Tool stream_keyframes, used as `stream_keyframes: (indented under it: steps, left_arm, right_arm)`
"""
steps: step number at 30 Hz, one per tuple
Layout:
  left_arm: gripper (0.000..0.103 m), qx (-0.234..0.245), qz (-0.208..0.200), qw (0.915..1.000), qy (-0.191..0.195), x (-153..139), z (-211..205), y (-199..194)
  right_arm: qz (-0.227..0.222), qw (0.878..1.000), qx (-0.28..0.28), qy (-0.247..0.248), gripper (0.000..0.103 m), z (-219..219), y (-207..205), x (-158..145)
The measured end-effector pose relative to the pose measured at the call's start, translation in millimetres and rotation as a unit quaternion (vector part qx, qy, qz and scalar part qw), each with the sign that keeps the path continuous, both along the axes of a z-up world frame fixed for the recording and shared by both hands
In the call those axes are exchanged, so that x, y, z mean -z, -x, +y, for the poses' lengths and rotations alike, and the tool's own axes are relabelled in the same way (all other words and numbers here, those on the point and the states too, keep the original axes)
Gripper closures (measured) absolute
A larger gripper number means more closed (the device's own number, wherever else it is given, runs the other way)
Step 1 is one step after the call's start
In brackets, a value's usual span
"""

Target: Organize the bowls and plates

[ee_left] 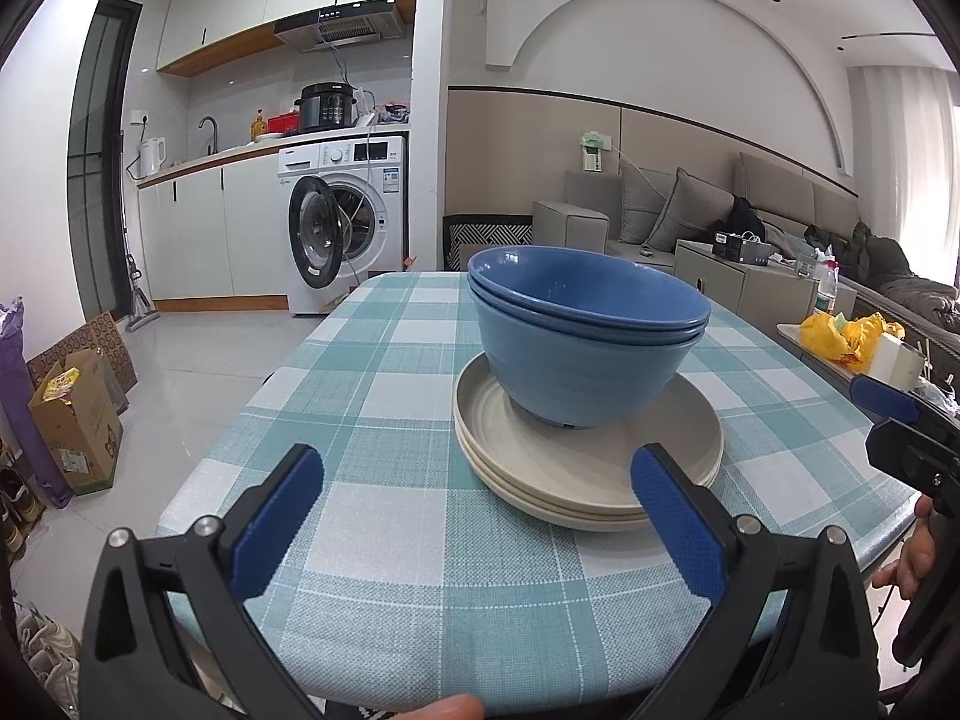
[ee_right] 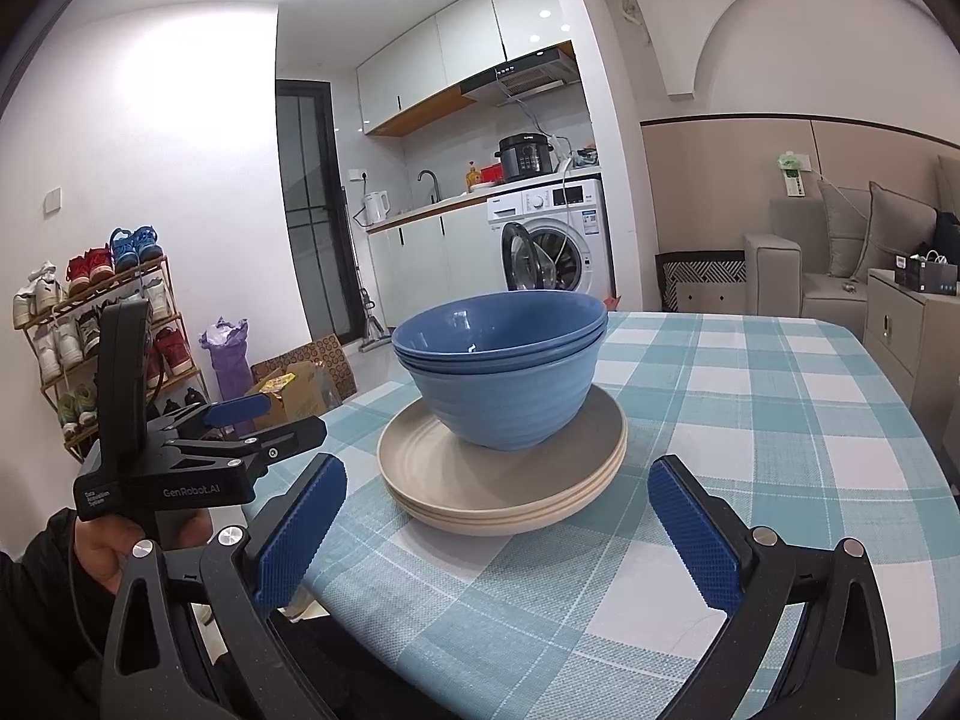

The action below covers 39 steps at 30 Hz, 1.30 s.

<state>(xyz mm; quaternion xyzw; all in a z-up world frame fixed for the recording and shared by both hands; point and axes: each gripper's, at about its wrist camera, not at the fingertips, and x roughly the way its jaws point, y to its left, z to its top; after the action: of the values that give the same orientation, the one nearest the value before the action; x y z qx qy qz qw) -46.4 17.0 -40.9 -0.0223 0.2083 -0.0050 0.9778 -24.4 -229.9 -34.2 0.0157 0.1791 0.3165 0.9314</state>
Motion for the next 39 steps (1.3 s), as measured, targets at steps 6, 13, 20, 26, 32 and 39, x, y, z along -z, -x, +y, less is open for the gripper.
stream_keyframes:
  steps: [6,13,20,26,32,39]
  left_arm:
    - [0.000,0.000,-0.001,1.0000,-0.003,0.2,-0.7,0.2]
    - [0.000,0.000,0.000,1.0000,-0.004,0.6,-1.1,-0.3]
    - [0.000,0.000,0.000,1.0000,-0.003,0.5,-1.0,-0.1]
    - [0.000,0.000,0.000,1.0000,-0.003,0.6,-1.0,-0.1]
    - [0.000,0.000,-0.001,1.0000,-0.003,0.6,-1.0,-0.1]
    - [0.000,0.000,0.000,1.0000,-0.003,0.6,-1.0,-0.1]
  right_arm:
    - [-0.001,1.000,0.000,0.001,0.000,0.2,0.5,-0.1]
    - [-0.001,1.000,-0.001,0.000,0.000,0.2,-0.2,0.7]
    - [0.000,1.000,-0.001,0.000,0.000,0.7,0.1,2.1]
    - [0.000,1.000,-0.001,0.000,0.000,0.7,0.1,2.1]
    - [0.000,1.000,-0.002,0.001,0.000,1.1,-0.1,2.4]
    - [0.000,1.000,-0.001,0.001,0.000,1.1,0.0,2.3]
